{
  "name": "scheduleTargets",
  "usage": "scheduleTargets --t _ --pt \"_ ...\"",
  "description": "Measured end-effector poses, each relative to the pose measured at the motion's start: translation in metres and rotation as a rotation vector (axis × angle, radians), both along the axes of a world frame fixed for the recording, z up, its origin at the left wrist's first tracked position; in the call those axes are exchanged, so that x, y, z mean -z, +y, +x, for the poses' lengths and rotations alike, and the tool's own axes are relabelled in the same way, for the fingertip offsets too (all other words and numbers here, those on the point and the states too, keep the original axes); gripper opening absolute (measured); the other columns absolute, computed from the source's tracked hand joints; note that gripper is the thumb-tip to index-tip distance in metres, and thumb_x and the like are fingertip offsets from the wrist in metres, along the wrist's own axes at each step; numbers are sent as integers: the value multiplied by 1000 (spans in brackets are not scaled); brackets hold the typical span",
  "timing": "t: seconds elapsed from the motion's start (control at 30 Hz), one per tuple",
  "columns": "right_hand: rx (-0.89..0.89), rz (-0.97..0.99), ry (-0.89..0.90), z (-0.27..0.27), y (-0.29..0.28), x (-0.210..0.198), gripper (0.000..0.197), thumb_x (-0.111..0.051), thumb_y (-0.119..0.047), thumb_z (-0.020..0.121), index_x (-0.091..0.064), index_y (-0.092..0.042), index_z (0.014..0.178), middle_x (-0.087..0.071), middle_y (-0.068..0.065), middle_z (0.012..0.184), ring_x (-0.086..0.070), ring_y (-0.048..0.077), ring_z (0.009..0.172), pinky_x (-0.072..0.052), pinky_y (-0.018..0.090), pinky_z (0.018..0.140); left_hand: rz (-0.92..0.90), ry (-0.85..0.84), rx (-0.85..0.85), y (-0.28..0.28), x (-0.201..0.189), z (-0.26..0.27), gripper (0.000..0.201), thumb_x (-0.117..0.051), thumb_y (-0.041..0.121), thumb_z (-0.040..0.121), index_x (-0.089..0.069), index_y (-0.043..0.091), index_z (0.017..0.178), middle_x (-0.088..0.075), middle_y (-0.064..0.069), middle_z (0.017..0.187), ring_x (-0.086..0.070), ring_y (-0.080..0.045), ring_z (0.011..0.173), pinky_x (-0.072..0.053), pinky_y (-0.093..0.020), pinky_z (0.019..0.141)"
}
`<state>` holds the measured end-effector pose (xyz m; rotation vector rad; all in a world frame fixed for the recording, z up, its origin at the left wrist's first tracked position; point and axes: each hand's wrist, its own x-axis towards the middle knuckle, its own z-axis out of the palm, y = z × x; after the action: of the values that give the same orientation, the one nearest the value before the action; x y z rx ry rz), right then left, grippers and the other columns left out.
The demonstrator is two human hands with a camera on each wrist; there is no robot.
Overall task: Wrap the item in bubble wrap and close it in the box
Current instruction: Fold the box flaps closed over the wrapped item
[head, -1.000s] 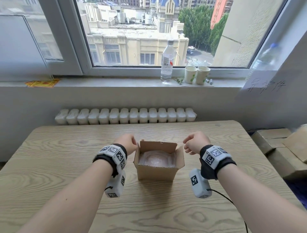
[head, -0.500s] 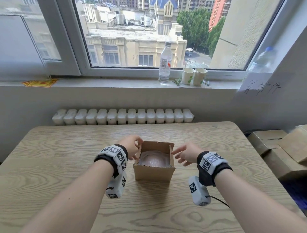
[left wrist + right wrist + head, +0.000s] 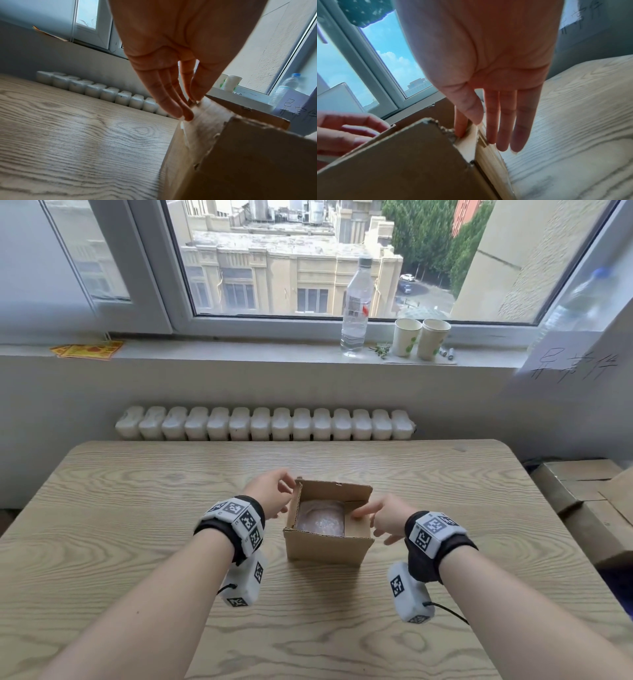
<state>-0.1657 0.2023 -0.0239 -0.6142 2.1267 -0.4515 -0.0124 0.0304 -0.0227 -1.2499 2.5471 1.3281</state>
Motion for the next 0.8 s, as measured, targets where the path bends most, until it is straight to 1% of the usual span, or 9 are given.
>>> scheduleTargets --t 0.03,0.1,0.23,0.37,0.47,0.53,0.6,0.7,0.8 --pt "10 -1 -10 -1 0 0 61 -26 5 87 -67 -31 114 -54 3 107 -61 17 88 -54 29 69 -1 6 -14 -2 2 0 16 -53 9 91 -53 24 85 -62 0 93 -64 -15 68 -57 -32 67" --pt "19 5 -29 -1 0 -1 57 -30 3 89 -68 -35 106 -54 1 106 -61 17 85 -52 26 64 7 -9 -23 -4 4 1 9 -61 16 89 -54 21 92 -64 -1 95 -64 -15 71 -58 -34 69" --pt "18 15 -53 -1 -1 -3 50 -35 1 91 -66 -37 97 -57 2 112 -63 16 87 -53 27 67 29 -81 -2 -5 11 1 45 -72 25 81 -46 17 117 -61 -3 105 -67 -19 77 -60 -36 70" --pt "8 29 -50 1 -2 -7 47 -38 -3 90 -67 -37 106 -57 0 113 -62 14 81 -54 29 70 28 -137 61 -1 14 -7 73 -76 26 78 -34 26 139 -53 -2 112 -66 -19 74 -60 -34 68" --pt "-29 64 -52 1 0 -9 54 -42 4 87 -63 -33 120 -57 -2 105 -61 19 91 -56 33 82 -58 -214 159 2 16 -11 75 -75 29 78 -34 24 141 -56 -6 119 -67 -25 92 -58 -37 81" --pt "-70 101 -59 -1 2 -11 66 -45 13 83 -60 -35 126 -56 1 116 -58 20 98 -56 34 87 -121 -261 198 4 17 -12 77 -73 31 80 -31 23 143 -59 -7 122 -66 -26 102 -56 -35 86" --pt "-97 127 -91 -2 4 -14 74 -51 17 79 -55 -37 131 -56 5 127 -57 19 99 -55 35 90 -165 -291 222 5 14 -14 76 -72 32 81 -31 21 144 -60 -7 124 -65 -26 105 -53 -31 85" --pt "-143 147 -139 -2 7 -16 81 -65 11 76 -46 -39 137 -59 7 125 -61 19 105 -54 38 93 -167 -309 217 6 10 -15 68 -72 30 81 -38 19 138 -65 -7 117 -66 -25 102 -50 -28 80" --pt "-160 145 -144 -1 8 -15 81 -78 -6 74 -43 -40 139 -63 1 107 -64 21 109 -56 35 90 -196 -323 220 8 9 -15 66 -72 30 81 -40 18 136 -64 -7 120 -62 -25 110 -48 -29 85"
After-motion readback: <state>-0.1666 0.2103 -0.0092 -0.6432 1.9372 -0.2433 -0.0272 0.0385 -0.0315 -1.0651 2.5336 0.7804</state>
